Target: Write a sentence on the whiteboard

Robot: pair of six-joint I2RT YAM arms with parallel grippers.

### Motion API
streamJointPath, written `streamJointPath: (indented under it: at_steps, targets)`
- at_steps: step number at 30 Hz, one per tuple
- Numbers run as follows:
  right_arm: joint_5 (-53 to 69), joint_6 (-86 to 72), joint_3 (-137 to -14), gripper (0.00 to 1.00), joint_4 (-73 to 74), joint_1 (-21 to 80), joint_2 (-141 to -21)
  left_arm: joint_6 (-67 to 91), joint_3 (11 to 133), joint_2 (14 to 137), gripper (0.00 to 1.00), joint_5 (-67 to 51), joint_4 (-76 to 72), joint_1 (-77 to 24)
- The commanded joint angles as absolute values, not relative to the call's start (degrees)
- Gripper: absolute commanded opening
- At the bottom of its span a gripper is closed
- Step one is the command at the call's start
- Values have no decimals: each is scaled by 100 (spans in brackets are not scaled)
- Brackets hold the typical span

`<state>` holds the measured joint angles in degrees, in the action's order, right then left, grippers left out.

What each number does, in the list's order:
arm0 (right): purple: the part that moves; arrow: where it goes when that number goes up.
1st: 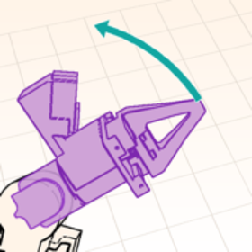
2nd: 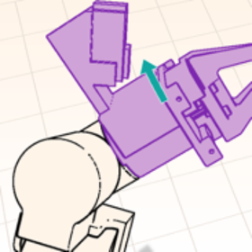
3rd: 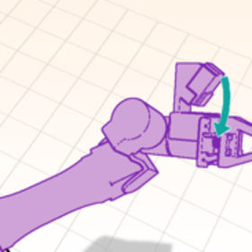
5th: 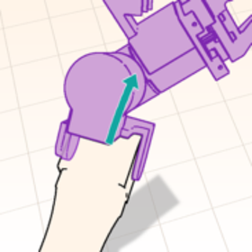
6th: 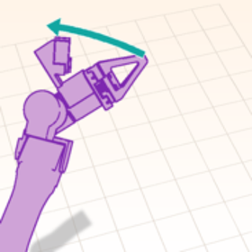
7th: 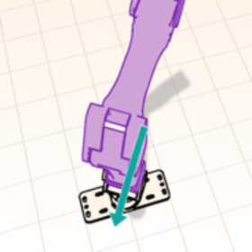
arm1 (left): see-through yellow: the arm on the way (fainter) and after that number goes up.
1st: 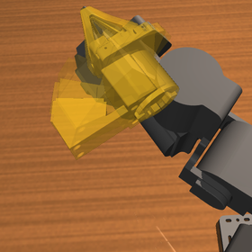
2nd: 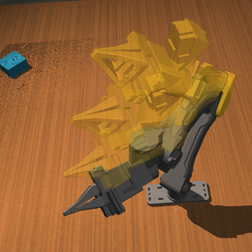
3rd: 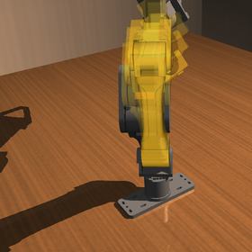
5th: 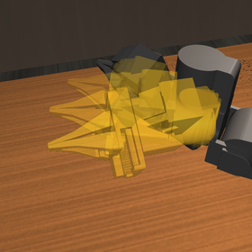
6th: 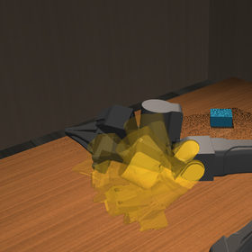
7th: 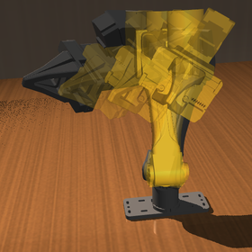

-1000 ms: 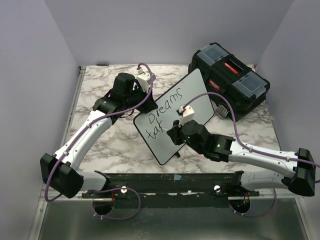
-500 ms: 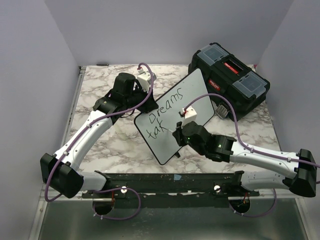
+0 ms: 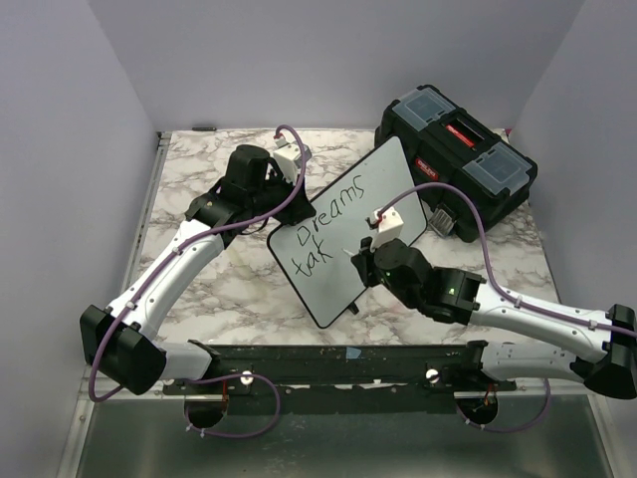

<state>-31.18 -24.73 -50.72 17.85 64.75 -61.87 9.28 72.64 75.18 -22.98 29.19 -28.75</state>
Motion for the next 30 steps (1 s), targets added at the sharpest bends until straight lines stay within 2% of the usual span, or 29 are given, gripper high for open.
streamJointPath:
  at_steps: [1,9,24,30]
  targets:
    - [-3354,-2226,-5299,1,1781,6408,-6234,572,7017,7690,0,-2092,3849,-3065]
    - [-3148,-2117,-5287,1,1577,6134,-6198,572,7021,7677,0,-2057,3850,-3076]
    - [-1101,-2718,-4460,1,1070,4743,-5538,558,7010,7681,0,-2021,3850,-3076]
    - [-818,-2874,-4095,1,972,4543,-5157,556,7022,7697,0,-2043,3858,-3076]
